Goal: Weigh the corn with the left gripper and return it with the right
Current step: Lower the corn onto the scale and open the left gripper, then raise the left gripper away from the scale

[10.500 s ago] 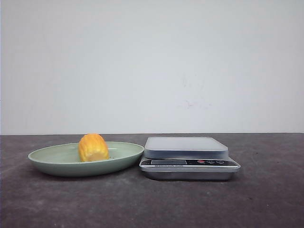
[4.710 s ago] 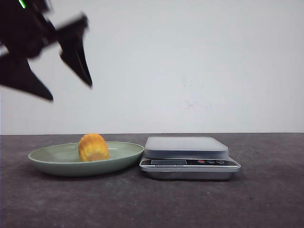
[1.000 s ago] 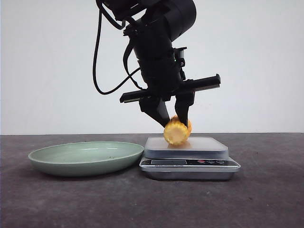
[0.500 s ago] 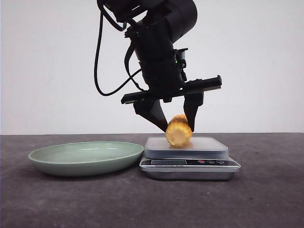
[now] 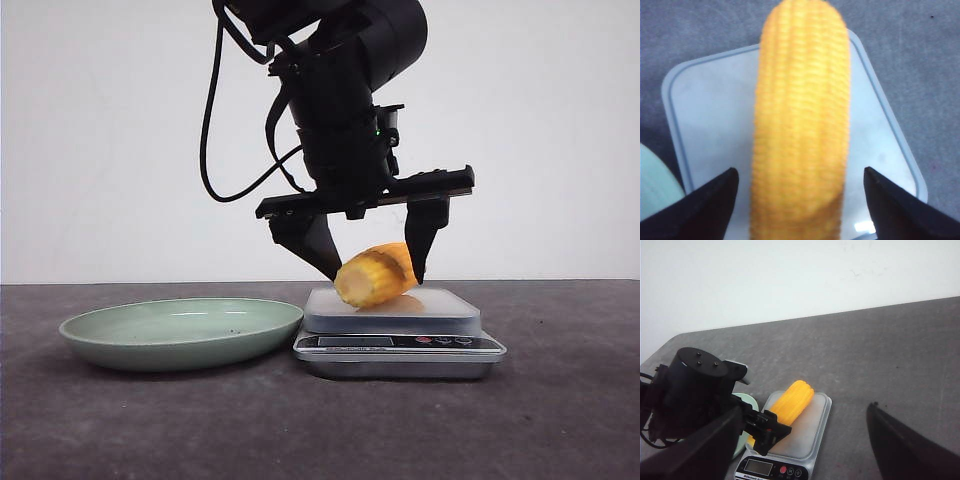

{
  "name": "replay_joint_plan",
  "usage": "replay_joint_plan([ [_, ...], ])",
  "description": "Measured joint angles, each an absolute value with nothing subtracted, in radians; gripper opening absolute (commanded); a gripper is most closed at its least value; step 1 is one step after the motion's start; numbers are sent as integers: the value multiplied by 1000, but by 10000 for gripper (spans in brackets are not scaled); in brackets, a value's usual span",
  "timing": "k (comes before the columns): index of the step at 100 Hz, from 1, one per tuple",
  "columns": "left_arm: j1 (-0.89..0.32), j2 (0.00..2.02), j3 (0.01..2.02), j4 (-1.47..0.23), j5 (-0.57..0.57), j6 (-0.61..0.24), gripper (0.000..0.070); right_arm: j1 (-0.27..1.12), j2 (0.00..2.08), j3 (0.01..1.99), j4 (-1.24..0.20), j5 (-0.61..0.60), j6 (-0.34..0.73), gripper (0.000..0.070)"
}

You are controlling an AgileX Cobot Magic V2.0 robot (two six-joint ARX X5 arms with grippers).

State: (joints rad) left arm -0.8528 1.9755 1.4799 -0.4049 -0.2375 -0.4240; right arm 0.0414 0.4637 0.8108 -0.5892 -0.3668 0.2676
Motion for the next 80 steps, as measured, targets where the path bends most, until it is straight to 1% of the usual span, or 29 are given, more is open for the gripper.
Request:
replay_joint_plan([
  [5, -853, 1975, 1480, -406, -238, -418, 527, 41, 464, 811, -589, -367, 266, 502],
  [15, -853, 1968, 1480, -413, -258, -411, 557, 41, 464, 811, -590, -367, 266, 502],
  [30, -853, 1912, 1480, -415, -272, -397, 557, 41, 464, 811, -593, -367, 266, 502],
  [43, -853, 1832, 1480, -416, -287, -365, 557, 41, 464, 811, -594, -367, 265, 502],
  [60, -862, 1682, 1480, -438, -287, -309, 556, 41, 464, 811, -596, -367, 265, 502],
  [80, -897, 1412, 1480, -531, -289, -231, 557, 41, 464, 811, -625, -366, 256, 503],
])
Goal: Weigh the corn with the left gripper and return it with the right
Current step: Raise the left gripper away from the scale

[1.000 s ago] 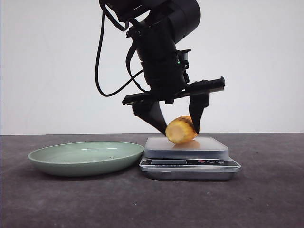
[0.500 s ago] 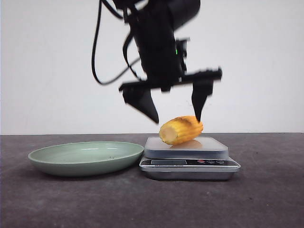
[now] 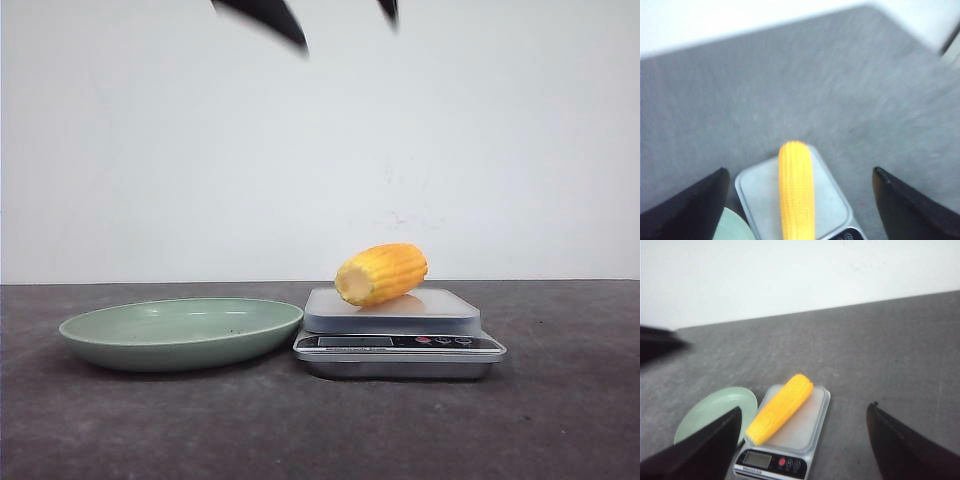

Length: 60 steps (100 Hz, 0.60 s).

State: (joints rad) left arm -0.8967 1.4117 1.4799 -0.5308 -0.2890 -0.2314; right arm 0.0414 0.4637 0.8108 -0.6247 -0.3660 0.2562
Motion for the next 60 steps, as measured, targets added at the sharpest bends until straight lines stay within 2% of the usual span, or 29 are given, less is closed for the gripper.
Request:
replay_joint_plan([
  [15, -928, 1198, 1480, -642, -290, -207, 556, 41, 464, 811, -637, -366, 220, 550],
  [33, -979, 968, 1480, -779, -290, -206, 556, 47, 469, 811, -614, -367, 213, 567],
  [53, -997, 768, 1433, -902, -290, -257, 556, 121, 559, 822, -503, -396, 274, 589],
  [60, -997, 711, 1404, -904, -292, -275, 556, 162, 612, 837, -473, -388, 293, 622],
])
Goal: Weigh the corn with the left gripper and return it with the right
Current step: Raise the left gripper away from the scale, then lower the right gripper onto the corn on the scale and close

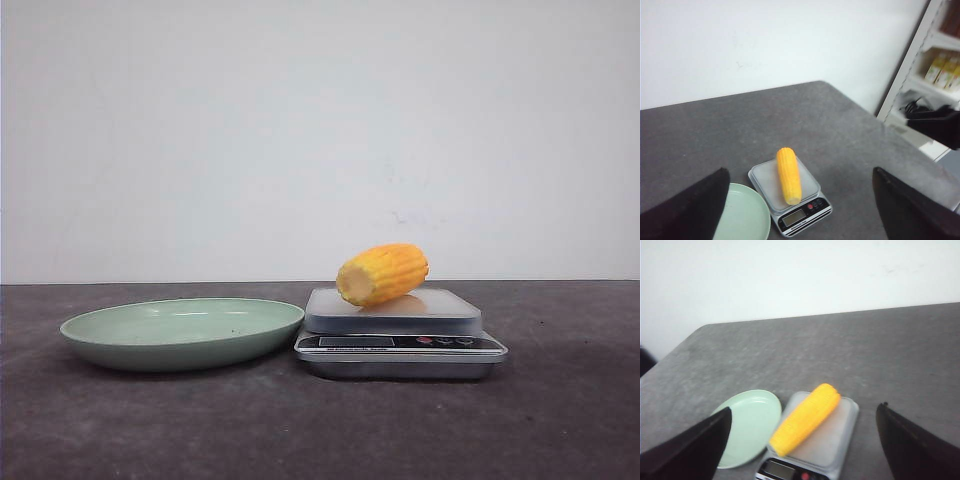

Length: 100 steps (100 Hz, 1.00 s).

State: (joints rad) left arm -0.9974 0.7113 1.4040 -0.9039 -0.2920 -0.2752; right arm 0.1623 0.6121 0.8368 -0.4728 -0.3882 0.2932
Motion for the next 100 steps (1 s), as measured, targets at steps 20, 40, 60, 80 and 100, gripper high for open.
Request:
replay_joint_plan([
  [20, -997, 590, 1298, -936, -292, -311, 555, 327, 840, 921, -448, -272, 312, 669],
  [40, -997, 522, 1191, -954, -292, -365, 555, 525, 1118, 1044, -444, -93, 316, 669],
  [60, -997, 514, 1154, -978, -293, -393, 555, 647, 1363, 1184, -443, 71, 350, 669],
  [80, -997, 514, 1154, -981, -312, -401, 555, 680, 1538, 1225, -446, 163, 404, 669],
  [100, -997, 514, 1154, -1012, -313, -405, 555, 673, 1649, 1225, -475, 221, 448, 669],
])
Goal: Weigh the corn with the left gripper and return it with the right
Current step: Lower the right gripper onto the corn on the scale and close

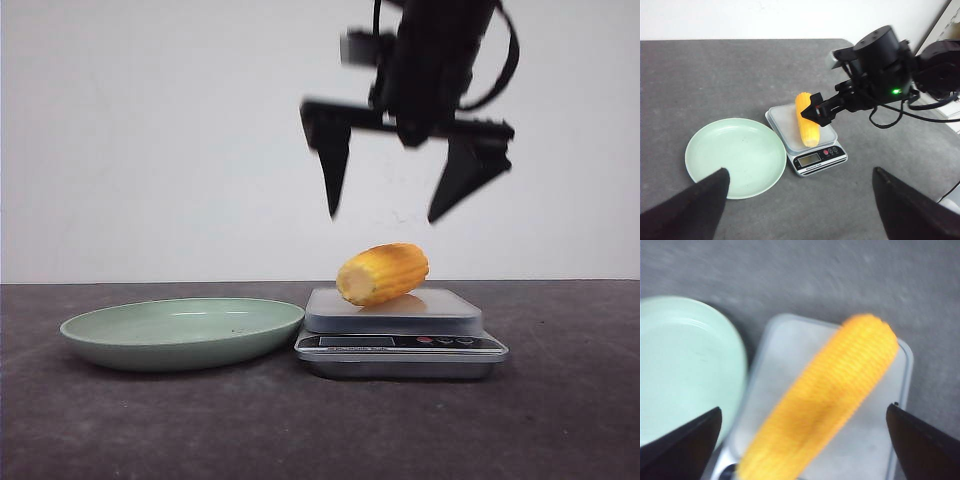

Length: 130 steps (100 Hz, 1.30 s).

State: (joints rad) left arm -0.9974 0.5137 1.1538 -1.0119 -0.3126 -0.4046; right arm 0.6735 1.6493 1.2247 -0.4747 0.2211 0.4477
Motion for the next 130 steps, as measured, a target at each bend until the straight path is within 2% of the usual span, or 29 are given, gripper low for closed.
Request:
replay_joint_plan([
  [30, -997, 514, 1154, -1044, -313, -415, 555, 671, 1750, 1225, -474, 208, 501, 665],
  [62, -997, 514, 1154, -1066, -336, -415, 555, 671, 1756, 1225, -487, 208, 515, 516],
  [66, -997, 514, 1154, -1066, -337, -415, 555, 671, 1756, 1225, -492, 208, 520, 480],
  [76, -997, 514, 1154, -1066, -337, -415, 555, 671, 1756, 1225, -493, 208, 525, 325],
  [85, -997, 514, 1154, -1066, -340, -415, 555, 671, 1756, 1225, -501, 208, 528, 267],
  [92, -997, 514, 1154, -1066, -342, -415, 555, 671, 1756, 1225, -508, 208, 529, 194],
  [97, -997, 514, 1154, -1066, -342, -415, 555, 671, 1756, 1225, -510, 209, 529, 128],
  [104, -997, 514, 1154, -1066, -342, -415, 555, 671, 1756, 1226, -511, 209, 529, 1],
  [130, -997, 514, 1154, -1066, -344, -414, 555, 672, 1753, 1228, -513, 210, 528, 0],
])
